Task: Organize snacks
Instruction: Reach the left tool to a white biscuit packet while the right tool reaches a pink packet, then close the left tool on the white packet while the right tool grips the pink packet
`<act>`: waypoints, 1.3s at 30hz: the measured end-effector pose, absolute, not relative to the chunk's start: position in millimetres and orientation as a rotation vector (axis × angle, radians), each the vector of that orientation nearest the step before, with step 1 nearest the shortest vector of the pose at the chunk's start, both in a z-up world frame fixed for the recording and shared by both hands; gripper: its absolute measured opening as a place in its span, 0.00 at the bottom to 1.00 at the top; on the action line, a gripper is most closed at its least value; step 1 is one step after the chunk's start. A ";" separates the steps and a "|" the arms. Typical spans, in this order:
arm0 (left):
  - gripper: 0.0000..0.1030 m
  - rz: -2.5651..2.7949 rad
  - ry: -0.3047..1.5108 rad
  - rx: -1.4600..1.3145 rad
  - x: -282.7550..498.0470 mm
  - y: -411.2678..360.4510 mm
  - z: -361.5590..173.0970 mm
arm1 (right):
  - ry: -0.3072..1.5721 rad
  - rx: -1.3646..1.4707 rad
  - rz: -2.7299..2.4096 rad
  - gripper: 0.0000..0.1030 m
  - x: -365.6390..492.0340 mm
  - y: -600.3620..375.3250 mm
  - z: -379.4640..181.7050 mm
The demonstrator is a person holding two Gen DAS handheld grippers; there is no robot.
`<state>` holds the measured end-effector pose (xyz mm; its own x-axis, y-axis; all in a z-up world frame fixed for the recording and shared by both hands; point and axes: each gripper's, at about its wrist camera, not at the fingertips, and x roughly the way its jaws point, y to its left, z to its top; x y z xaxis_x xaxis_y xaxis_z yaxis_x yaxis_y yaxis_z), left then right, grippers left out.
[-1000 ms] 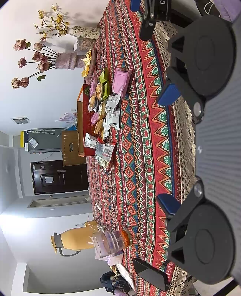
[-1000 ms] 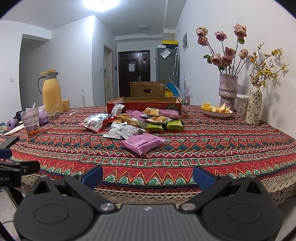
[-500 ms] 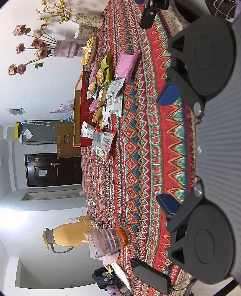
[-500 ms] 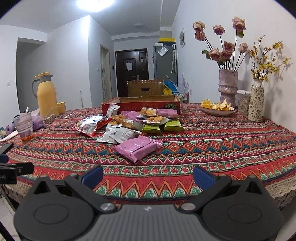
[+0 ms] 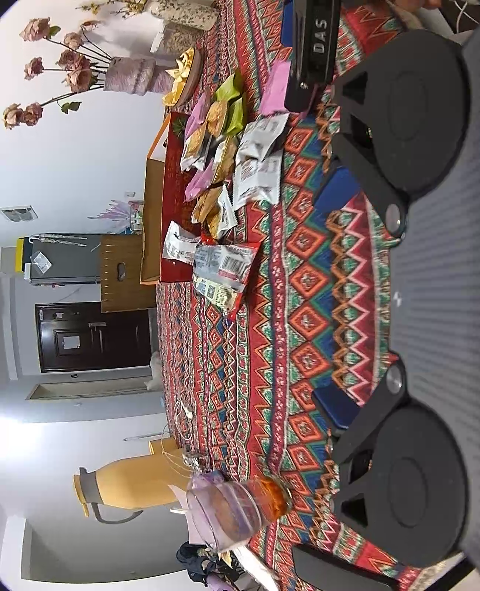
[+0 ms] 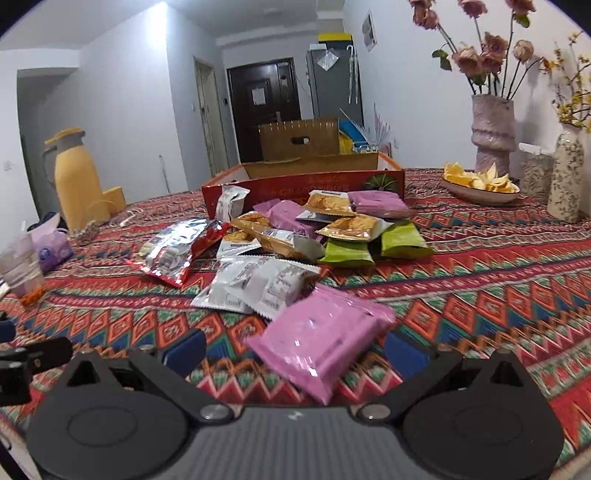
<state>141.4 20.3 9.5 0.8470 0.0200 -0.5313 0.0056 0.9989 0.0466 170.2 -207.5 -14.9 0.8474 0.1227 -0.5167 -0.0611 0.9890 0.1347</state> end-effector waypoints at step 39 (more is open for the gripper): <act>0.49 -0.299 0.644 0.265 250.0 -146.5 -26.7 | 0.624 0.095 0.087 0.62 224.7 -319.7 -29.9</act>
<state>250.0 -146.5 -26.7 0.7596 -0.1896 -0.6221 0.3526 0.9238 0.1490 224.7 -319.7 -29.9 0.8084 0.1097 -0.5783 -0.0526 0.9920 0.1147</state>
